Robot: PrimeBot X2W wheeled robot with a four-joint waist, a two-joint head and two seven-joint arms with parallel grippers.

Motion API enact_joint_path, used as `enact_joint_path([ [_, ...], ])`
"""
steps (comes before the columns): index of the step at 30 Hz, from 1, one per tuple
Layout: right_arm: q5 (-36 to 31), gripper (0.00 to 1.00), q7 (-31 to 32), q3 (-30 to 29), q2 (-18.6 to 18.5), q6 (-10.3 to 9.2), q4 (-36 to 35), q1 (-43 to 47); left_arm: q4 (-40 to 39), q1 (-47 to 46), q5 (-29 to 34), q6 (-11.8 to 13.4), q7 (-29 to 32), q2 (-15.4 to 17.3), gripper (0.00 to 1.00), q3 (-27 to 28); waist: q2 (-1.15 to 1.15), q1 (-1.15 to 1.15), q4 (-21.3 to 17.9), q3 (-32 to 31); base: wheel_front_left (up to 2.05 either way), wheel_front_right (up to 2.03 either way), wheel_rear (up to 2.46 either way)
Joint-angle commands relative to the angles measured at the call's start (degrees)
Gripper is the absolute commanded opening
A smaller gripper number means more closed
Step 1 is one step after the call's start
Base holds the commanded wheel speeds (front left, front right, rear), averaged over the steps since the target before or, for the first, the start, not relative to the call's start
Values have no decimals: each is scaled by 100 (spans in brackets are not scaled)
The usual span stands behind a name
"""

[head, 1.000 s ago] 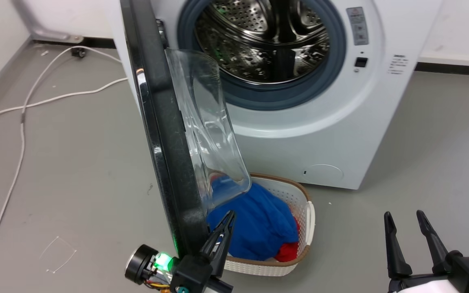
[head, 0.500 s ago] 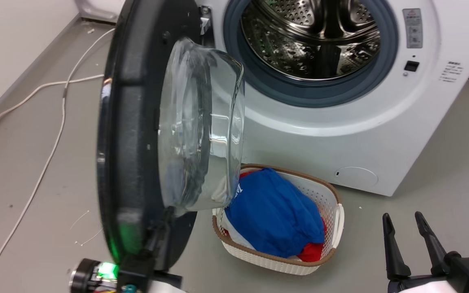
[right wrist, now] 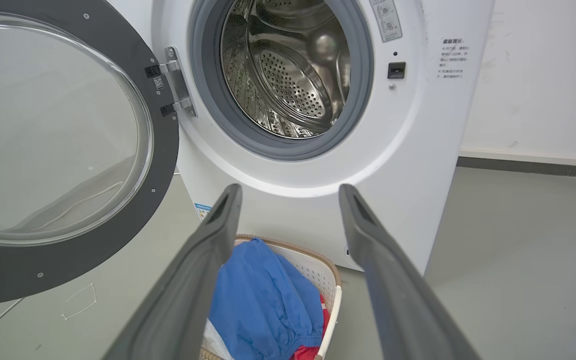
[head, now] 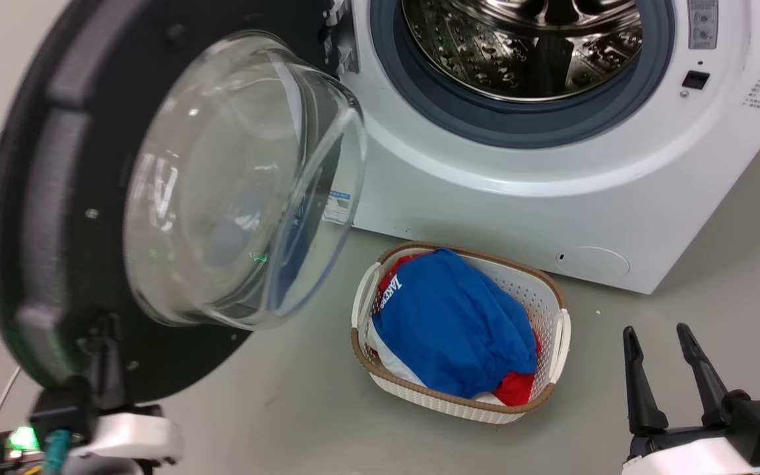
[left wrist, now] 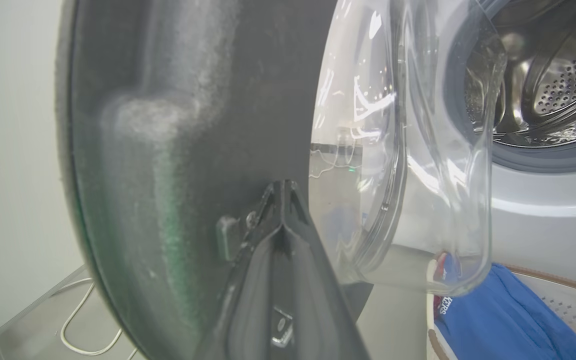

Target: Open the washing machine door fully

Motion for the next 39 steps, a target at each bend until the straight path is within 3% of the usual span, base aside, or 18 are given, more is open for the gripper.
enact_joint_path([
  [1,-47,100,-10,-3,11,-1,-15,-85,49,-141,-49,36,15,63,0,226,0,0,-40,73,0,0,0],
  [20,-263,100,-10,-53,11,-1,-137,-516,813,-1305,-23,-226,17,191,0,2071,0,0,-393,743,0,0,0],
  [27,-347,100,-10,-70,11,-1,-158,-600,1427,-1657,35,-445,16,320,0,2378,0,0,-483,891,0,0,0],
  [39,-416,100,-10,-21,12,-1,-158,-703,2040,-2169,11,-596,15,464,0,2956,0,0,-567,1000,0,0,0],
])
